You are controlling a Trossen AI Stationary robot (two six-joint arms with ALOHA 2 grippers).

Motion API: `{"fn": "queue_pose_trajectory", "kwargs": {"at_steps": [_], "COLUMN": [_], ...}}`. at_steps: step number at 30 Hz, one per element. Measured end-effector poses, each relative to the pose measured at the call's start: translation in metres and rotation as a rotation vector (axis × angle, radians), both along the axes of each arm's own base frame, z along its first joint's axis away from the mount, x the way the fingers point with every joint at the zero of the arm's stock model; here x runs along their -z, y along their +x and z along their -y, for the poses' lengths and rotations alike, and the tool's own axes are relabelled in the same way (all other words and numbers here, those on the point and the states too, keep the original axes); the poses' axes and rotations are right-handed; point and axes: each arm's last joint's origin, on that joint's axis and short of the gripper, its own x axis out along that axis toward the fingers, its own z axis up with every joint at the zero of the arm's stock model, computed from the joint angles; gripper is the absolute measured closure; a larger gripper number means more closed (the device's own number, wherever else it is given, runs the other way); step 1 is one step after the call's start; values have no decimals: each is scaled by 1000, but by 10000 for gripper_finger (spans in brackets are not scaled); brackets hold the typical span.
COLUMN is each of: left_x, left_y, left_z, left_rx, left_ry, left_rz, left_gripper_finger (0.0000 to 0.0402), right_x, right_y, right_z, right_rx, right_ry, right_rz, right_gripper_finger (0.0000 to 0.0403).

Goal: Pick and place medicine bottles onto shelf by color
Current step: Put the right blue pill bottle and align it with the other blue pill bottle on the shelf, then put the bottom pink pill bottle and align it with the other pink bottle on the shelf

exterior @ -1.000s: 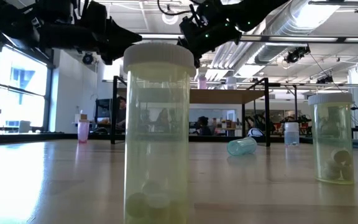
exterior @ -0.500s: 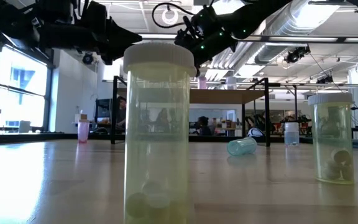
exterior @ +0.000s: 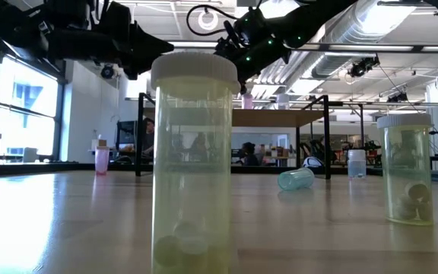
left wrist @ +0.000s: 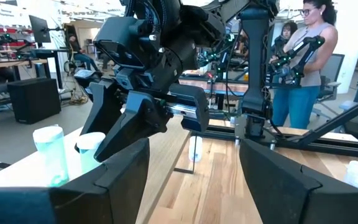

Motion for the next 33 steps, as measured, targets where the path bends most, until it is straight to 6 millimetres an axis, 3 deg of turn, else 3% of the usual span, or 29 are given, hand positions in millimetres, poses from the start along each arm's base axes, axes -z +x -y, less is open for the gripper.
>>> {"fn": "queue_pose_trajectory", "kwargs": {"at_steps": [13,21,27,33], "left_x": [0,0,1,8], "left_y": [0,0,0,0], "left_z": [0,0,0,-1], "left_rx": [0,0,0,-45], "left_ry": [-2,-1,-3,-15], "left_rz": [-4,-3,-6,-87], "left_gripper_finger": [163,163,163,163], "right_x": [-1,-3,-18,-22], "right_y": [1,0,-6,-8], "right_z": [0,0,-3,-9], "right_rx": [13,13,12,3], "right_ry": [18,15,-2,6], "right_rz": [15,23,57,45], "right_gripper_finger": [223,222,221,221]}}
